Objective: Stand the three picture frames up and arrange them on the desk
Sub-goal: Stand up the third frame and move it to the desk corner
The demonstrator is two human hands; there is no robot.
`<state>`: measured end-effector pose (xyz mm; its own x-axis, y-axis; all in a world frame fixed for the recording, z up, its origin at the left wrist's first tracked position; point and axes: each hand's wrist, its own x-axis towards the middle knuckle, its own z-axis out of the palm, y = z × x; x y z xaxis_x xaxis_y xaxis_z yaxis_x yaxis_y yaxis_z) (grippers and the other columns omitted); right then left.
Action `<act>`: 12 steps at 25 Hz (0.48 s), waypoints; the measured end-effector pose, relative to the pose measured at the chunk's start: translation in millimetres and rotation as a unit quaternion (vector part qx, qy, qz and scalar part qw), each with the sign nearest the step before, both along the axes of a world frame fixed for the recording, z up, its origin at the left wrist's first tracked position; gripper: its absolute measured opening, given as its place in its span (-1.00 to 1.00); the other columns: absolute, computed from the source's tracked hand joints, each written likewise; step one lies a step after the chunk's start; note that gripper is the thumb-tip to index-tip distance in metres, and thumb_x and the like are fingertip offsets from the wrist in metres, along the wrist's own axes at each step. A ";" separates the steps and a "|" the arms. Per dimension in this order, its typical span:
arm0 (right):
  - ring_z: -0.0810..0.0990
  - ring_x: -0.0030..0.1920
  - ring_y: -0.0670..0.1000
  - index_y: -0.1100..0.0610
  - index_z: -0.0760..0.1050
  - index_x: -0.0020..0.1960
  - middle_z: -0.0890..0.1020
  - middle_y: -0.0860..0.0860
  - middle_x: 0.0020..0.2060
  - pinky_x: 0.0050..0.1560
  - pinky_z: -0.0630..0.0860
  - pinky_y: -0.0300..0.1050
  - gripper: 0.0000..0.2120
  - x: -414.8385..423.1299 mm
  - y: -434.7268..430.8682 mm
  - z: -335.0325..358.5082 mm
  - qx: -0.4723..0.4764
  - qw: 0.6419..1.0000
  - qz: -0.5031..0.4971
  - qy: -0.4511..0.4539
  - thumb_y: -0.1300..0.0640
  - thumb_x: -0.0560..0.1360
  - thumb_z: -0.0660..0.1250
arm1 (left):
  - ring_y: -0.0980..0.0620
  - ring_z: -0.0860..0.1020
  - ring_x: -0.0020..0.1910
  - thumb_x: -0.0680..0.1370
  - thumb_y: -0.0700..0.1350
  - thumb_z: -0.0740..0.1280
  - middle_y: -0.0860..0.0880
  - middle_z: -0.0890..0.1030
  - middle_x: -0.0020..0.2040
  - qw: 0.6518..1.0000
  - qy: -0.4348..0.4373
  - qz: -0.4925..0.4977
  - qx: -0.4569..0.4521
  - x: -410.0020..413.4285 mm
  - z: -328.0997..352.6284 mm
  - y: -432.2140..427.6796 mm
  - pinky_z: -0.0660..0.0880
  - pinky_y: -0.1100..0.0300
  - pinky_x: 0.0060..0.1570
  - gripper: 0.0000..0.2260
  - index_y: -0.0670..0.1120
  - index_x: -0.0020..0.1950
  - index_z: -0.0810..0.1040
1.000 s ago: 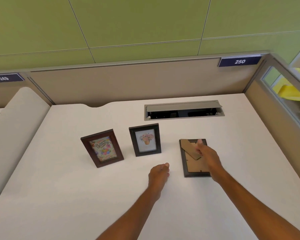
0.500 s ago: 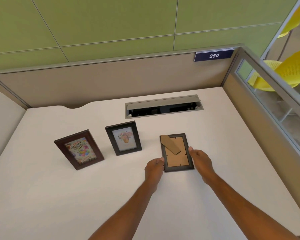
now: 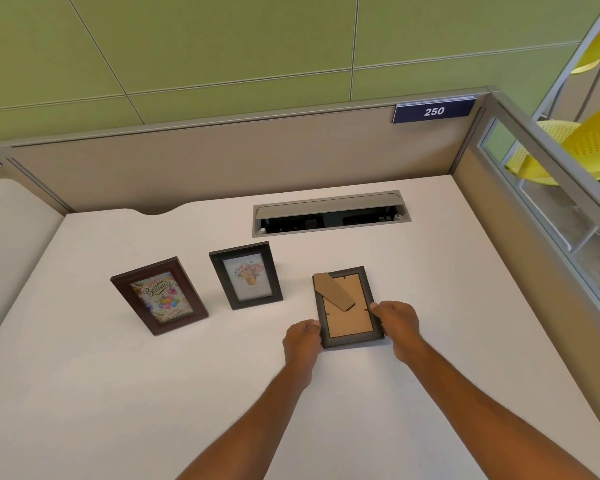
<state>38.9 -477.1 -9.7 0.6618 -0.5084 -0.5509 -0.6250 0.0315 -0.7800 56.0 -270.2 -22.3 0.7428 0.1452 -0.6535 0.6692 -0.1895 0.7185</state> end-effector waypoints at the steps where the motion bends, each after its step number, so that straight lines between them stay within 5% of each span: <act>1: 0.56 -0.14 0.16 0.22 0.67 -0.11 0.62 0.11 -0.21 -0.07 0.56 -0.01 -0.84 0.9 0.0 3.3 0.004 1.000 -0.004 -0.005 0.16 0.62 0.49 | -0.12 0.67 -0.11 0.64 -0.11 0.32 -0.16 0.72 -0.14 1.000 -0.004 0.003 0.003 0.2 2.9 1.3 0.70 -0.01 0.00 -0.77 -0.10 -0.17 0.67; 4: 0.72 0.11 0.18 0.20 0.72 0.18 0.76 0.13 0.05 0.27 0.69 0.15 -0.83 4.6 -2.7 7.4 0.025 1.000 -0.010 -0.003 0.20 0.60 0.52 | -0.05 0.66 -0.09 0.71 -0.14 0.32 -0.08 0.70 -0.10 0.999 -0.022 0.024 -0.017 1.0 14.3 6.2 0.71 0.02 0.05 -0.77 -0.03 -0.12 0.65; 8: 0.75 0.09 0.21 0.12 0.71 -0.01 0.77 0.15 0.00 0.19 0.73 0.16 -0.98 7.4 -4.9 16.9 0.052 0.998 -0.038 -0.006 0.17 0.59 0.53 | -0.04 0.71 -0.10 0.75 -0.28 0.22 -0.19 0.74 0.02 0.995 -0.065 0.017 -0.072 4.4 27.4 16.7 0.75 0.10 0.00 -0.74 -0.07 0.22 0.67; 12: 0.78 0.03 0.23 0.18 0.69 -0.01 0.77 0.22 -0.02 0.09 0.75 0.12 -0.96 5.6 0.8 37.6 0.087 0.995 -0.050 -0.020 0.23 0.58 0.54 | -0.05 0.73 -0.01 0.74 -0.32 0.22 -0.17 0.74 0.06 0.988 -0.136 -0.049 -0.050 6.5 30.9 29.7 0.74 0.14 0.04 -0.68 -0.02 0.26 0.70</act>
<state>44.5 -476.3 27.9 0.6356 -0.4714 -0.6114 -0.5812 0.2290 -0.7809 62.5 -240.4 8.6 0.9003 0.0084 -0.4352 0.4306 -0.1627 0.8877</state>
